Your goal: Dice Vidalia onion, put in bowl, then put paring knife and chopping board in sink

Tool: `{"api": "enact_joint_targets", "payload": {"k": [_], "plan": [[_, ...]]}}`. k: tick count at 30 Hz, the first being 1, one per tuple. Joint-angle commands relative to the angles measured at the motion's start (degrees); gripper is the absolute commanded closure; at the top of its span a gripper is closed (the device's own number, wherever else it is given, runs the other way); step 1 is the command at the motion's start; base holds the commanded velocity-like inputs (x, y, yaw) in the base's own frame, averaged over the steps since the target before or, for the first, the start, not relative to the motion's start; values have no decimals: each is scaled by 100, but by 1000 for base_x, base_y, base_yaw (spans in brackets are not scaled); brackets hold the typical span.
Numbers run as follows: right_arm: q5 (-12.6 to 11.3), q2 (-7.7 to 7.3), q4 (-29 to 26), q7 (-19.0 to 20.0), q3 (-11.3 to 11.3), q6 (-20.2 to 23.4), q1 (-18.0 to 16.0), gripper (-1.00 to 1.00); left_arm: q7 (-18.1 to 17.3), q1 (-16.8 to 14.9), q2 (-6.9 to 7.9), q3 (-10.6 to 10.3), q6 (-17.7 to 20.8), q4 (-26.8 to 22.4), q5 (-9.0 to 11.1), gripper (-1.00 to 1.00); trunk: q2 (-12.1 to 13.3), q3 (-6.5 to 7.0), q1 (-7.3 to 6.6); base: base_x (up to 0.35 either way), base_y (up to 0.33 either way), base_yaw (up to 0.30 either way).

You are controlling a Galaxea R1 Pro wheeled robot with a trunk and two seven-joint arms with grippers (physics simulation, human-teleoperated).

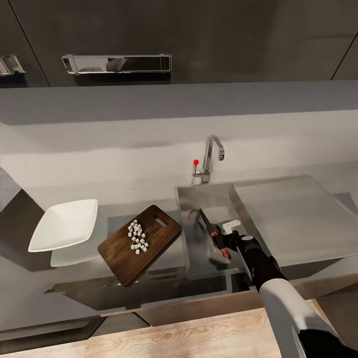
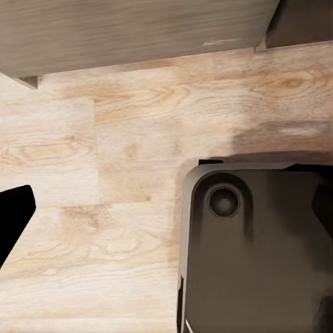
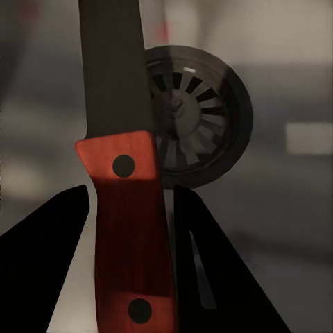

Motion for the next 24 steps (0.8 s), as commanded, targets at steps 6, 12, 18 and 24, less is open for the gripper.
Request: {"api": "enact_joint_targets", "payload": {"k": [6,12,18,24], "plan": [[59,6,-10,65,-39,12,-2,-100,22,3,4,-51,-6,-13,49,-100,-10,-9,3,0,0,0],[59,5,-10,71,-39,11,-3,-100,22,3,4,-52,-6,-13,49,-100,-10,-9,3,0,0,0],[59,5,-10,79,-39,10,-3,-100,22,3,4,-51,-6,-13,49,-100,-10,-9,3,0,0,0],[59,6,-16,72,-39,11,-3,-100,21,3,4,-51,-6,-13,49,-100,-10,-5,3,0,0,0]]}}
